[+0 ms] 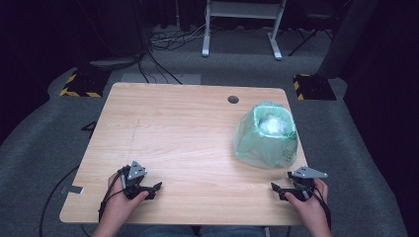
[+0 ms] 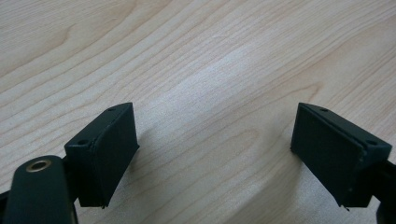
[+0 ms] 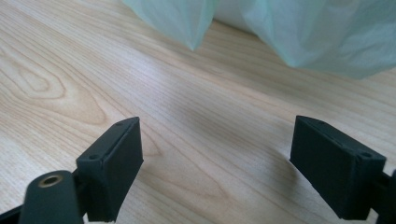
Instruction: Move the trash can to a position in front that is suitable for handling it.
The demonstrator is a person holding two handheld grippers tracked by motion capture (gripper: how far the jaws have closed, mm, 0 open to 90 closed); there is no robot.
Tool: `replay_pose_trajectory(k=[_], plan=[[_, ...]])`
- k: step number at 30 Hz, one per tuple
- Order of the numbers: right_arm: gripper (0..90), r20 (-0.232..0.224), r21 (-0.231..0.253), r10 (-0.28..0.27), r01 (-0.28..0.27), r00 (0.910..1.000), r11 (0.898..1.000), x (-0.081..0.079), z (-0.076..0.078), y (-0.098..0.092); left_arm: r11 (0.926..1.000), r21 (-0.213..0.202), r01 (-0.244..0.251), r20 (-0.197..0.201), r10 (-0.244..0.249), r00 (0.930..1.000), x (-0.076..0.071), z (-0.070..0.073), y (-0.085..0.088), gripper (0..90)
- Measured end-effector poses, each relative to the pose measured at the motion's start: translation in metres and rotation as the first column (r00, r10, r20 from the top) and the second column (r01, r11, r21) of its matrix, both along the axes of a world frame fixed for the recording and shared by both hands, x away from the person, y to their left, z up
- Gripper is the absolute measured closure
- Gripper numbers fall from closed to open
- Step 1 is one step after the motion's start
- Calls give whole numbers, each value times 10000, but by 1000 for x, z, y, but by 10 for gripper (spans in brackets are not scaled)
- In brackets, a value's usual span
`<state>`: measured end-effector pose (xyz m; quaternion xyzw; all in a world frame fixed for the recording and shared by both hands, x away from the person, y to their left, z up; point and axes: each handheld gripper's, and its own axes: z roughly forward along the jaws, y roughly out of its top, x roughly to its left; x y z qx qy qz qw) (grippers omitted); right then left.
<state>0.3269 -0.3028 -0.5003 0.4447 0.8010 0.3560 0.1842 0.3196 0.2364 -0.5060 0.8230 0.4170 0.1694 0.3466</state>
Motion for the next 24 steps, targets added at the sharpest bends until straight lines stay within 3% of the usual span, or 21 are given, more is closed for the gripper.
replay_pose_trajectory(k=[7, 24], plan=[[183, 367, 111, 111, -115, 9993, 9999, -1, 20, 2, 10000, -3, -1, -1, 1, 10000, 0, 0, 0, 146], [255, 1147, 468, 663, -721, 9912, 9963, 7, 91, 20, 10000, -23, -17, 26, 17, 10000, 0, 0, 0, 146]])
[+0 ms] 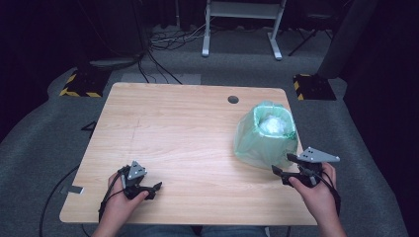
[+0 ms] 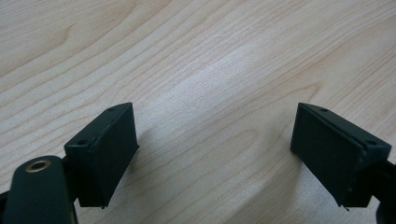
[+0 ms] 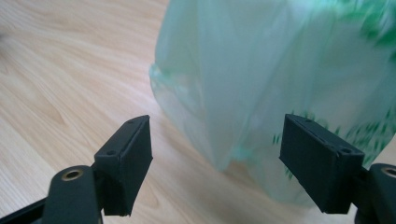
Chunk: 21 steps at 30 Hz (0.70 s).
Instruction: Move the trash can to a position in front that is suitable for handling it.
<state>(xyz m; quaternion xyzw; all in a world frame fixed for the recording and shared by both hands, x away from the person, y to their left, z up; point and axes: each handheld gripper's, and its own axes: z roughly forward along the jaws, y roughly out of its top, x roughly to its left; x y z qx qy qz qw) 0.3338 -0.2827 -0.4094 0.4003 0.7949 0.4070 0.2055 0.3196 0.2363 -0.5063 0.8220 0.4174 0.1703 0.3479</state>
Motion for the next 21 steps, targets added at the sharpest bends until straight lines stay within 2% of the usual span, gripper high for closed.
replay_pose_trajectory(k=[1, 7, 14, 21], plan=[[261, 168, 59, 70, -71, 9998, 10000, 2, 9, 3, 10000, -3, -3, 0, 3, 10000, 0, 0, 0, 146], [282, 452, 55, 145, -148, 9989, 9999, 8, 26, 10, 10000, 2, 13, 1, -13, 10000, 0, 0, 0, 146], [288, 730, -19, 200, -199, 9971, 9998, 18, 40, 21, 10000, -8, 4, -1, -4, 10000, 0, 0, 0, 146], [298, 888, -138, 340, -329, 9955, 9994, 35, 53, 35, 10000, -7, 3, 1, -3, 10000, 0, 0, 0, 146]])
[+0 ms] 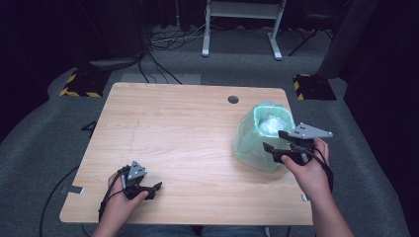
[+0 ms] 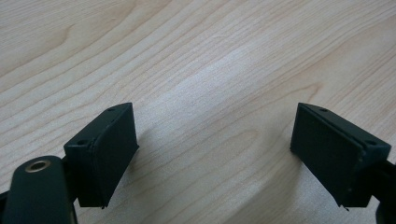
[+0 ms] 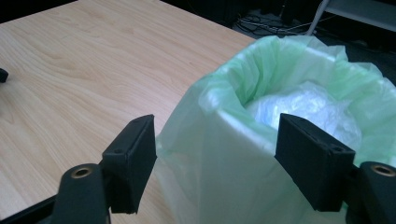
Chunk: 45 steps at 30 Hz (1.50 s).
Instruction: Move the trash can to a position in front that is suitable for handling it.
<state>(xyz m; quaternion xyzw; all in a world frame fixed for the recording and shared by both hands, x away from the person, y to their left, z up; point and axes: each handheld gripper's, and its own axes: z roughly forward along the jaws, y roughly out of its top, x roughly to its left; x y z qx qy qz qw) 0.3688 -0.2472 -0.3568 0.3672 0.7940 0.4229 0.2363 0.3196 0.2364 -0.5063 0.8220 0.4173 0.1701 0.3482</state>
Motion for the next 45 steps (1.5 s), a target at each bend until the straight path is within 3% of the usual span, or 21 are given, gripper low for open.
replay_pose_trajectory(k=[16, 24, 29, 33, 40, 45], plan=[[360, -105, -411, -17, 13, 9999, 9992, 30, -6, 21, 10000, -4, 1, -4, -1, 10000, 0, 0, 0, 146], [503, -383, -599, -41, 18, 9993, 9982, 42, -14, 27, 10000, -1, 4, -3, -4, 10000, 0, 0, 0, 146], [662, -570, -787, 135, -180, 9983, 9967, 47, -17, 31, 10000, -3, 2, -4, -2, 10000, 0, 0, 0, 145], [759, -557, -830, 128, -174, 9984, 9964, 48, -16, 33, 10000, -5, 2, -5, -2, 10000, 0, 0, 0, 146], [780, -629, -804, 289, -340, 9976, 9962, 42, -14, 40, 10000, -9, 15, -9, -15, 10000, 0, 0, 0, 145], [802, -696, -624, 730, -774, 9949, 9950, 28, -11, 54, 10000, -4, 19, -9, -19, 10000, 0, 0, 0, 145]])
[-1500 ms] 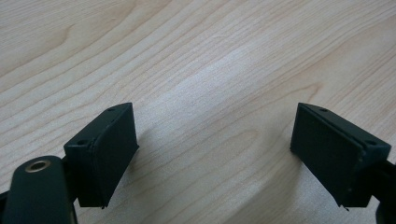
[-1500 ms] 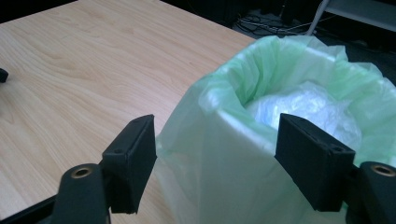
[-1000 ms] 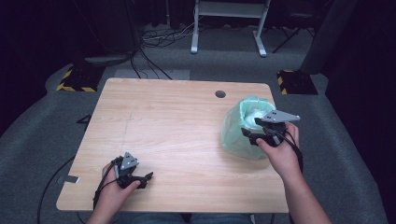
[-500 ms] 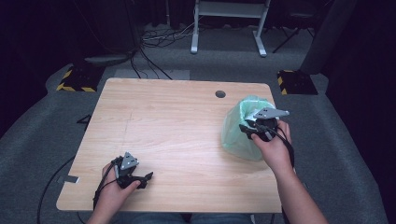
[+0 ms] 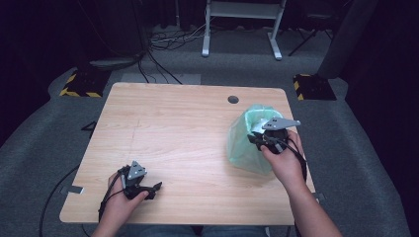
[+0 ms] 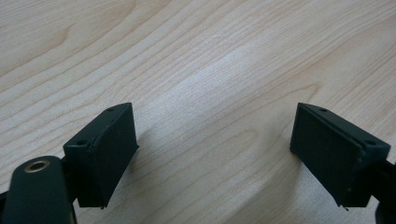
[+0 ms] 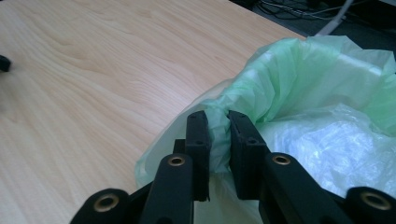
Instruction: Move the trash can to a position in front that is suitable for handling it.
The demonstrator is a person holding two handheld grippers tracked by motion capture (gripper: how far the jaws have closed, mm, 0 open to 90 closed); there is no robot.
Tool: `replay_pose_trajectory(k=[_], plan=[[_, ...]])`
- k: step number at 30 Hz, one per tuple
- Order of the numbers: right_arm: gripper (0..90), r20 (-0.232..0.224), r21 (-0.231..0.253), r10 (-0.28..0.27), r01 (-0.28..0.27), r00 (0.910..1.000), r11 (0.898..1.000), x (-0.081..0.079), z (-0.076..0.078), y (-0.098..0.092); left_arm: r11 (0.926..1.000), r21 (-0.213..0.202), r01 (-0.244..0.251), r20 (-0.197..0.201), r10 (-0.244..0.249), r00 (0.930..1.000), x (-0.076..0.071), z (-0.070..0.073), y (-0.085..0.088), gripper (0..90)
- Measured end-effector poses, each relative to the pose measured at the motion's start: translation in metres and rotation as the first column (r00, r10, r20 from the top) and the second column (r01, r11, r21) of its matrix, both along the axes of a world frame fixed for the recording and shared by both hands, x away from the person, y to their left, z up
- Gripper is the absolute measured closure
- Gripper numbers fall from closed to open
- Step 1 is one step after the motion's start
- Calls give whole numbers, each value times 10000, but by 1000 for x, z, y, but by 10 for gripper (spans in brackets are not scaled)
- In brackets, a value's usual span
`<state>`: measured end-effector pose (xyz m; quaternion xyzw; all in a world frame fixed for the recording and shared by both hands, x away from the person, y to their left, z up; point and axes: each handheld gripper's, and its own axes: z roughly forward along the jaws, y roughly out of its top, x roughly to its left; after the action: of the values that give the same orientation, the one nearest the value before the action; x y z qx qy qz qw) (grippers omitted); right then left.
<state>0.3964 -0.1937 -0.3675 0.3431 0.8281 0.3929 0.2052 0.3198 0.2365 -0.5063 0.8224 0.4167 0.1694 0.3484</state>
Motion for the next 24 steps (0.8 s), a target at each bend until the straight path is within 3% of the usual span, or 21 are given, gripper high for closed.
replay_pose_trajectory(k=[7, 15, 21, 24], plan=[[811, 14, -5, 782, -782, 9969, 9969, -20, 5, 24, 10000, -10, -10, -4, 10, 10000, 0, 0, 0, 145], [681, -204, 262, 1856, -1851, 9824, 9824, -44, 7, 53, 10000, 1, 5, -3, -5, 10000, 0, 0, 0, 145], [550, -2, 237, 2142, -2141, 9768, 9765, -55, 12, 67, 10000, -2, -4, -6, 4, 10000, 0, 0, 0, 146], [512, 368, 125, 2021, -2027, 9787, 9792, -56, 18, 65, 10000, -6, -5, -7, 5, 10000, 0, 0, 0, 146]])
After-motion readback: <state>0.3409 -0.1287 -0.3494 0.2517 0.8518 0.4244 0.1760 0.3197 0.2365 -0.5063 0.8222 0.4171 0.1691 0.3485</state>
